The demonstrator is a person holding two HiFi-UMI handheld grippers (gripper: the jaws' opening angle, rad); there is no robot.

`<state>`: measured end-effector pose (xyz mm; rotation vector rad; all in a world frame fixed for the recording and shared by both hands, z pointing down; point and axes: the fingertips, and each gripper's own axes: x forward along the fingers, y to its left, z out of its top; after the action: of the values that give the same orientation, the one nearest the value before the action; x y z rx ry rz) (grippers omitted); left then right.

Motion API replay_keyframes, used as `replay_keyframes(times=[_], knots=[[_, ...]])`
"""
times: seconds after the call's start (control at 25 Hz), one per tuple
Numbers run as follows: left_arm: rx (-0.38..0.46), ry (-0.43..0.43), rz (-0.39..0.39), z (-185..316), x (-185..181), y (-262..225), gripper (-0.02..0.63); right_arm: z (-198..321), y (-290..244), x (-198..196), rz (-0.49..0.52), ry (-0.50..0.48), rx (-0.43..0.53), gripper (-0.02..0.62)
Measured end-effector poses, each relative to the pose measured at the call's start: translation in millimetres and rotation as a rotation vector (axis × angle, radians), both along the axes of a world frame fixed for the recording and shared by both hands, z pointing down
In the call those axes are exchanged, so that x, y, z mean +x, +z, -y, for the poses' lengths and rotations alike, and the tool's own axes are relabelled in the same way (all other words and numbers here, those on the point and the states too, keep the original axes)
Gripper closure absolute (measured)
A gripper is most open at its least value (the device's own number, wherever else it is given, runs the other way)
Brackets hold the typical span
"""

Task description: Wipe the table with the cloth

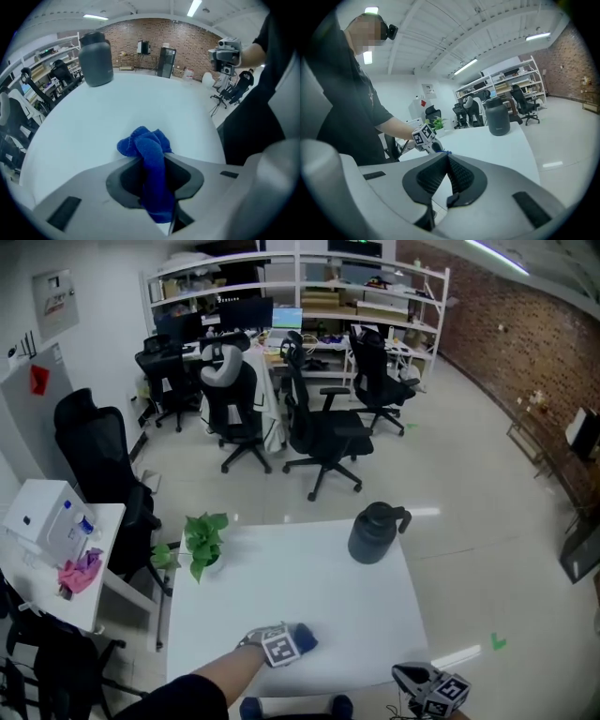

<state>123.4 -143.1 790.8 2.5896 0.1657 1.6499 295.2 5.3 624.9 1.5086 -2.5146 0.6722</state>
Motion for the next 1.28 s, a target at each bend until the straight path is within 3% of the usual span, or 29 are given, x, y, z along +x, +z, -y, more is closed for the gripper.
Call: replay_keyframes(times=[0.12, 0.24, 0.32, 0.4, 0.52, 0.72, 0.84, 1.0, 1.16, 1.28], knots=[[-0.038, -0.010, -0.024, -28.3, -8.9, -1.1, 0.511, 7.7, -4.3, -9.1, -0.012, -0.023, 0.020, 0.583], [-0.024, -0.029, -0.023, -32.9, -8.7, -2.5, 0.511, 16.4, -14.6, -25.0, -0.011, -0.047, 0.024, 0.583], [-0.003, -0.126, -0.049, -18.0, -20.9, -11.8, 0.511, 21.3, -17.2, -33.6, -0.018, -0.067, 0.036, 0.583], [0.016, -0.280, -0.113, 5.9, -47.7, -30.7, 0.509, 27.6, -28.2, -42.9, -0.017, -0.080, 0.055, 0.583], [0.034, -0.507, -0.166, 31.9, -125.1, -54.0, 0.509, 30.8, -40.2, -49.6, -0.018, -0.080, 0.065, 0.583], [0.046, -0.899, -0.142, 36.3, -290.9, -55.5, 0.509, 42.6, -44.7, -51.8, -0.045, -0.101, 0.063, 0.583], [0.071, -1.037, -0.108, 19.8, -365.2, -43.2, 0.509, 45.8, -39.3, -60.0, -0.057, -0.119, 0.042, 0.583], [0.068, -1.105, -0.078, 1.0, -406.3, -20.6, 0.508, 48.5, -30.1, -65.7, -0.078, -0.144, 0.018, 0.583], [0.063, -1.136, -0.055, -6.0, -421.2, 0.6, 0.506, 50.6, -32.4, -71.0, -0.119, -0.171, 0.015, 0.583], [0.072, -1.108, -0.077, -3.9, -420.6, -0.8, 0.505, 49.5, -38.6, -76.0, -0.122, -0.168, 0.009, 0.583]])
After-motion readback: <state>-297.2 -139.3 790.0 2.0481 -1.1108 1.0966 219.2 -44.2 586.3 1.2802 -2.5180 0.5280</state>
